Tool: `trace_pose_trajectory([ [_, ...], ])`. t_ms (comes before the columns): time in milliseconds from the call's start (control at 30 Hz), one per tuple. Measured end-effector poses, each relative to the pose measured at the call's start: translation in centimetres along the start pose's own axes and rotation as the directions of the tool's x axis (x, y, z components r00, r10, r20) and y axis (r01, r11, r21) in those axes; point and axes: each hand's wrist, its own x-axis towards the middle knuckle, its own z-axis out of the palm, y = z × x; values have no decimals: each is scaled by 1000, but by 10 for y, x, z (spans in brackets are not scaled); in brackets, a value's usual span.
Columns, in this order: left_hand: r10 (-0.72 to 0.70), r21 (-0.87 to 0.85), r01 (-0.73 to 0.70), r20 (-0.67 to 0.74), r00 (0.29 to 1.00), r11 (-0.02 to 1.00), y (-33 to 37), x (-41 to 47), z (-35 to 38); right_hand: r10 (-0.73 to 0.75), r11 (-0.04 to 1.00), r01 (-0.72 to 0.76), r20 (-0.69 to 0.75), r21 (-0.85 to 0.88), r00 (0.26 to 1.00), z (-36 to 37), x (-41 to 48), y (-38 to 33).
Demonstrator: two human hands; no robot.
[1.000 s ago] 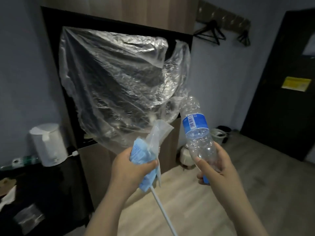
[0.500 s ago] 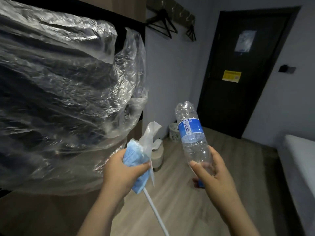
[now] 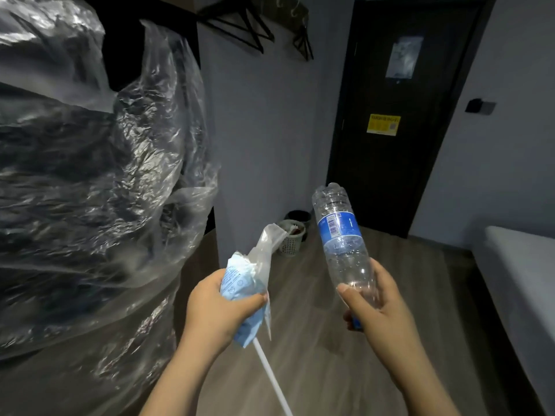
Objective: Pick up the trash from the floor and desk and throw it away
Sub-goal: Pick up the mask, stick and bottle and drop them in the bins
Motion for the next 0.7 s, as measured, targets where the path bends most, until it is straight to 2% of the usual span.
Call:
trace_pose_trajectory([
  [267,87,107,-89,23,996,990,29,116,89,21,1000,-21,-40,1,999,-29,139,22],
  [467,36,125,-39,28,999,991,15,200,130,87,996,-88,-51,-16,995,-26,224,54],
  [700,26,136,-29,24,999,990,-8,337,167,81,992,-89,-85,-90,993,10,350,77],
])
